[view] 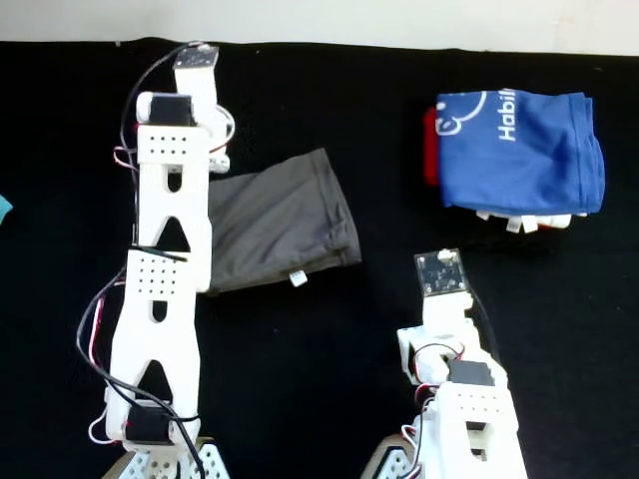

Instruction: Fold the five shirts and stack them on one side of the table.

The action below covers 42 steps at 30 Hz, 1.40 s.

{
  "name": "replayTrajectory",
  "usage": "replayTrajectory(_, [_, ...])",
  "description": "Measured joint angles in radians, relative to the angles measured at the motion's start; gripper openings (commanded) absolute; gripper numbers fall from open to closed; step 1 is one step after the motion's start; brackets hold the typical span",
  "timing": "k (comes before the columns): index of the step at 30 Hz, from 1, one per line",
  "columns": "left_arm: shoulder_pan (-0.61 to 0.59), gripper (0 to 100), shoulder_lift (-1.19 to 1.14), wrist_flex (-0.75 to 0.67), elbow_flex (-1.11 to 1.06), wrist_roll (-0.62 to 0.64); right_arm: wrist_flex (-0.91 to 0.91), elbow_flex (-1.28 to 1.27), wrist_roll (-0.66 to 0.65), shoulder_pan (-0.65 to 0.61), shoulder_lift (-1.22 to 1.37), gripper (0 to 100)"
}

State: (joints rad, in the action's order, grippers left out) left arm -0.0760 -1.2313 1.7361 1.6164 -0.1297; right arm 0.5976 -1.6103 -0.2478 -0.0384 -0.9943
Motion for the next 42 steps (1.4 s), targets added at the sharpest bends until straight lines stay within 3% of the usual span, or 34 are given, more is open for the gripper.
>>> replayTrajectory(8, [-0.008, 1, -0.092, 0.002, 0.000, 0.000, 0.000, 0.000, 0.000, 0.000, 0.000, 0.5])
replayTrajectory(19, [-0.130, 1, -0.123, -0.086, 0.000, 0.003, 0.000, 0.000, 0.000, 0.000, 0.000, 0.5])
replayTrajectory(29, [-0.132, 1, -0.046, -0.029, 0.000, 0.000, 0.028, 0.017, 0.000, 0.000, 0.000, 0.5])
replayTrajectory(35, [-0.127, 1, 0.025, 0.018, 0.000, 0.000, 0.301, 0.336, 0.000, -0.018, 0.023, 0.5])
replayTrajectory(42, [-0.083, 1, 0.028, 0.021, 0.000, 0.000, 0.520, 0.862, 0.000, -0.213, 0.287, 0.5])
